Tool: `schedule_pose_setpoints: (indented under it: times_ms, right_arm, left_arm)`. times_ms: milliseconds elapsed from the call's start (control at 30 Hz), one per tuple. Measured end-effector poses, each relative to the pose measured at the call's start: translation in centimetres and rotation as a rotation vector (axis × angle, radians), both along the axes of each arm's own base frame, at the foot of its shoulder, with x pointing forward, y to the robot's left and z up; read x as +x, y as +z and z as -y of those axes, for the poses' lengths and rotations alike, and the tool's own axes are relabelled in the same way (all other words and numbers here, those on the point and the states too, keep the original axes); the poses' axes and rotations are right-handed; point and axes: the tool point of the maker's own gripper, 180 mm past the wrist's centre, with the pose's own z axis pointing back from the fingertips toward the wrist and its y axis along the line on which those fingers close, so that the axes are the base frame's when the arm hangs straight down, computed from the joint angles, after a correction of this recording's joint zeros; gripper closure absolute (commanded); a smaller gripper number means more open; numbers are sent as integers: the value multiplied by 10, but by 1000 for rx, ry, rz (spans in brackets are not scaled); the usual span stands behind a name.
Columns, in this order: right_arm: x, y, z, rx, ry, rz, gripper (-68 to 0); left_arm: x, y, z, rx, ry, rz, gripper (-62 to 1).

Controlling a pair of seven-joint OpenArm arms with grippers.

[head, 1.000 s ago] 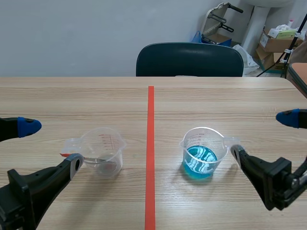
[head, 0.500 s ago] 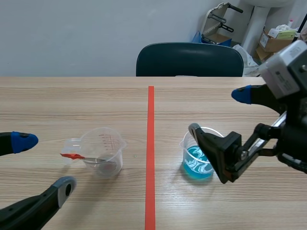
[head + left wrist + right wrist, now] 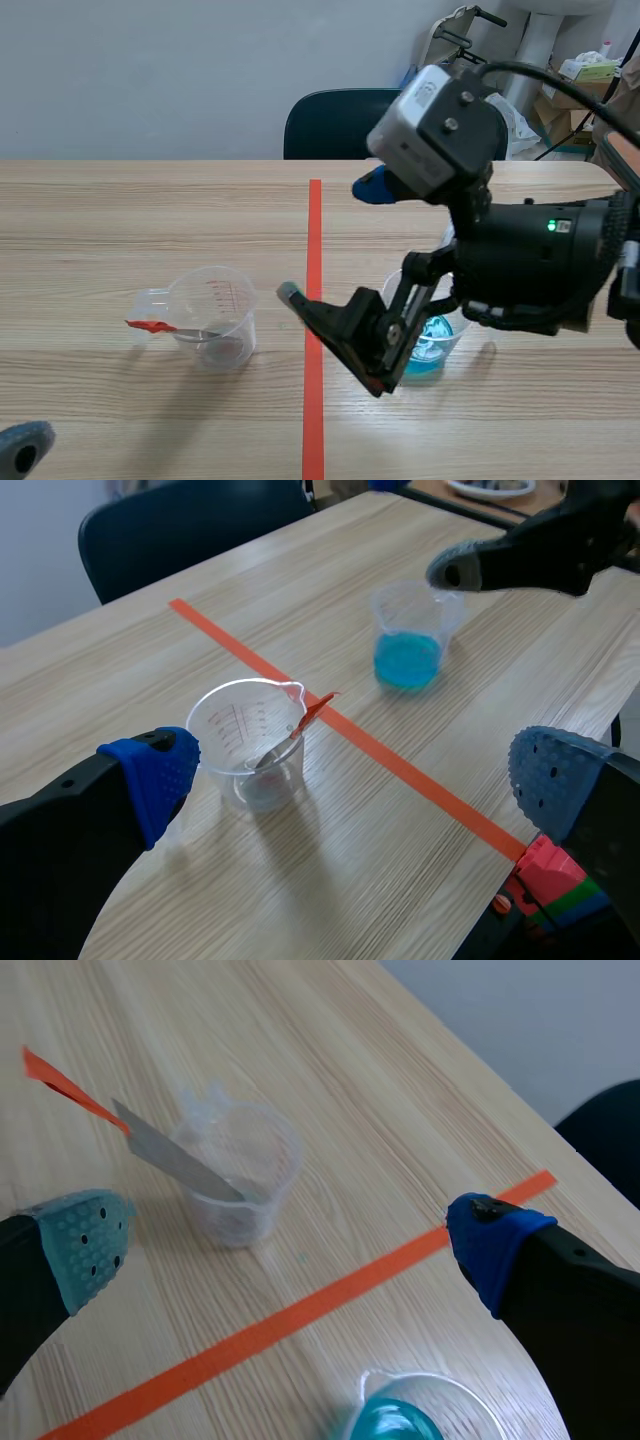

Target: Do the redox reaction experiment

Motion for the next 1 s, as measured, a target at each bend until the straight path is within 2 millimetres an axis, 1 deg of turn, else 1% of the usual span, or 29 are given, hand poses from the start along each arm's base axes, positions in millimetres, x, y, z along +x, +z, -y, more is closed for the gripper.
schedule_pose_setpoints:
  times_ms: [133,267,500,600,800,1000]
  right_arm:
    - [-14,0,-25,-8,109,-3,-679]
    - [-25,-4,-45,-24,191,-7,-679]
    - [-28,-31,-72,-96,276,1,-679]
    - [-31,-33,-84,-79,309,19,-679]
    - [-30,-32,-105,-80,340,73,-679]
    - [-27,-34,-118,-88,342,104,-679]
  left_arm:
    - [-16,-7,-5,3,-27,6,-623]
    - [-35,-13,-12,-18,-43,-3,-623]
    - [-61,-16,-20,-57,-76,2,-623]
    - [-68,-15,-25,-78,-77,15,-623]
    - [-71,-18,-39,-75,-33,32,-623]
    - [-71,-20,-40,-67,-30,29,-623]
